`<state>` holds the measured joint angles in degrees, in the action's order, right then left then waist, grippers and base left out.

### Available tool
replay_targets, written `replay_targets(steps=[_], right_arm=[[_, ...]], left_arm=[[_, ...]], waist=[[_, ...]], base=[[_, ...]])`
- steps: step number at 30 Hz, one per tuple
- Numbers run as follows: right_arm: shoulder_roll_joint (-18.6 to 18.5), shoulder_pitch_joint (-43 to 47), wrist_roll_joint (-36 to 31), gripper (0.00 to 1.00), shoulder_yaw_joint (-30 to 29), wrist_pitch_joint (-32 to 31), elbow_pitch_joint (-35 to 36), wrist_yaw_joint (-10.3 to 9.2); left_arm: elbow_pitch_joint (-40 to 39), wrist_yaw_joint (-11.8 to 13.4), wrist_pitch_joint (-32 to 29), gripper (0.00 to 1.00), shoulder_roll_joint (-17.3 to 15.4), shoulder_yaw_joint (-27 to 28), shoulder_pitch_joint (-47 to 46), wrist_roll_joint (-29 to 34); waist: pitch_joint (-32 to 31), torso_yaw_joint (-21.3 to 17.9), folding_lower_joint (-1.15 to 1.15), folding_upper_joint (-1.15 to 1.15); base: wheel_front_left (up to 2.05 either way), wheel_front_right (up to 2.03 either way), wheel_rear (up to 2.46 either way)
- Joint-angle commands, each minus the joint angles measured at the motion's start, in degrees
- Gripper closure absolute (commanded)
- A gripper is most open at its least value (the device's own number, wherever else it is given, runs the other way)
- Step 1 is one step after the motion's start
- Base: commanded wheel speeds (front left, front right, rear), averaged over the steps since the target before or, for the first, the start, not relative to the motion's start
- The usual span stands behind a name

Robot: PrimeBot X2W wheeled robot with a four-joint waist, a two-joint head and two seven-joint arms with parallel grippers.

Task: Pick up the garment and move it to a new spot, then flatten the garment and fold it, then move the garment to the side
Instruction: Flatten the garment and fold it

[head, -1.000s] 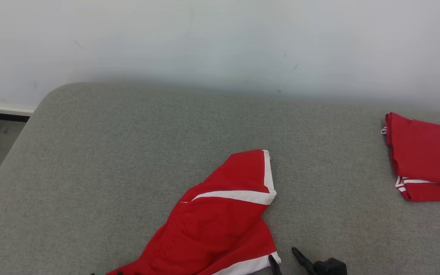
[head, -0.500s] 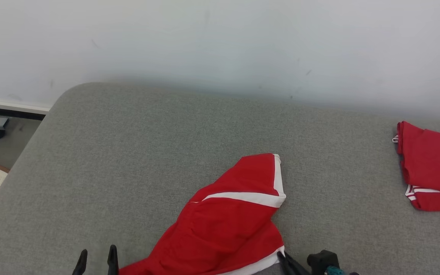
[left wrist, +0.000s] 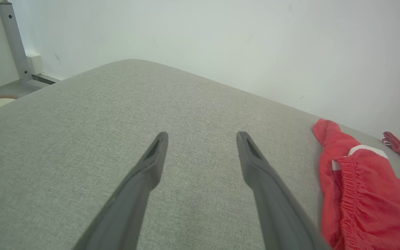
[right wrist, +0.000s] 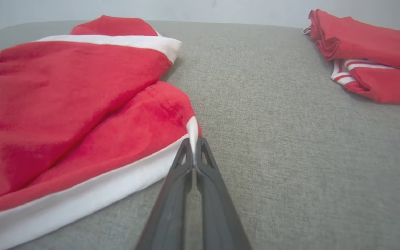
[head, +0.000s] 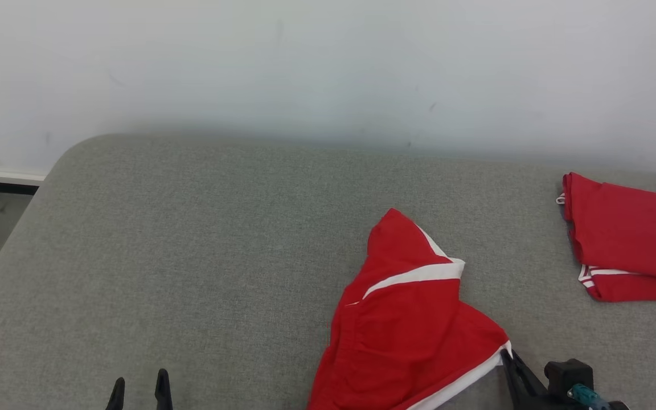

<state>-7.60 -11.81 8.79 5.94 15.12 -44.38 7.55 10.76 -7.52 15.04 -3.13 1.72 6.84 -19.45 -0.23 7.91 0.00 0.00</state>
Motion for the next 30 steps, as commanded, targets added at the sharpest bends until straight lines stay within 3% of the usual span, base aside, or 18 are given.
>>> replay_targets(steps=[1, 2, 3, 4, 5, 9, 16, 23, 30], right_arm=[[0.1, 1.1, -0.9, 1.0, -0.5, 0.0, 0.5, -0.11], [0.3, 1.3, -0.9, 1.0, -0.9, 0.0, 0.7, -0.11], [0.5, 1.4, -0.9, 0.91, -1.5, 0.0, 1.3, -0.11], [0.7, 1.7, -1.0, 0.27, -2.0, 0.0, 1.9, -0.11], [1.0, 2.3, -0.9, 0.0, -2.4, 0.0, 2.2, -0.11], [1.8, 3.3, -1.3, 0.0, -3.0, 0.0, 4.6, -0.11], [2.7, 7.0, -1.9, 0.0, -4.1, 0.0, 9.9, -0.11], [2.8, 8.3, -2.4, 0.0, -5.0, 0.0, 10.6, -0.11], [2.9, 5.9, -3.0, 0.0, -4.5, 0.0, 8.3, -0.11]], left_arm=[[0.3, 0.1, 0.2, 0.0, 0.2, -0.2, 0.7, -0.1], [0.4, 0.1, 0.2, 0.0, 0.2, -0.5, 0.8, -0.1], [0.6, 0.1, 0.2, 0.0, 0.2, -0.8, 0.9, -0.2], [0.6, 0.1, 0.2, 0.0, 0.3, -1.3, 0.9, -0.3], [0.7, 0.1, 0.2, 0.0, 0.3, -1.7, 0.9, -0.4], [1.3, 0.1, 0.2, 0.0, 0.2, -4.7, 0.8, -0.8], [3.6, 0.1, 0.2, 0.0, -7.7, -17.8, 1.4, -2.0], [4.7, 0.1, 0.2, 0.0, -13.5, -26.3, -0.3, -5.2], [10.6, 0.1, 0.2, 0.0, -14.9, -34.7, -4.8, -5.4]], waist=[[0.0, -0.6, 0.0, 0.0], [0.0, -0.8, 0.0, 0.0], [0.0, -1.1, 0.0, 0.0], [-0.1, -1.2, 0.0, 0.0], [-0.1, -1.4, 0.0, 0.0], [-0.4, -1.7, 0.0, 0.0], [-0.8, -2.2, 0.0, 0.0], [-0.6, -2.1, 0.0, 0.0], [-0.2, -2.1, 0.0, 0.0]], base=[[0.0, 0.0, 0.0], [0.0, 0.0, 0.0], [0.0, 0.0, 0.0], [0.0, 0.0, 0.0], [0.0, 0.0, 0.0], [0.0, 0.0, 0.0], [0.0, 0.0, 0.0], [0.0, 0.0, 0.0], [0.0, 0.0, 0.0]])
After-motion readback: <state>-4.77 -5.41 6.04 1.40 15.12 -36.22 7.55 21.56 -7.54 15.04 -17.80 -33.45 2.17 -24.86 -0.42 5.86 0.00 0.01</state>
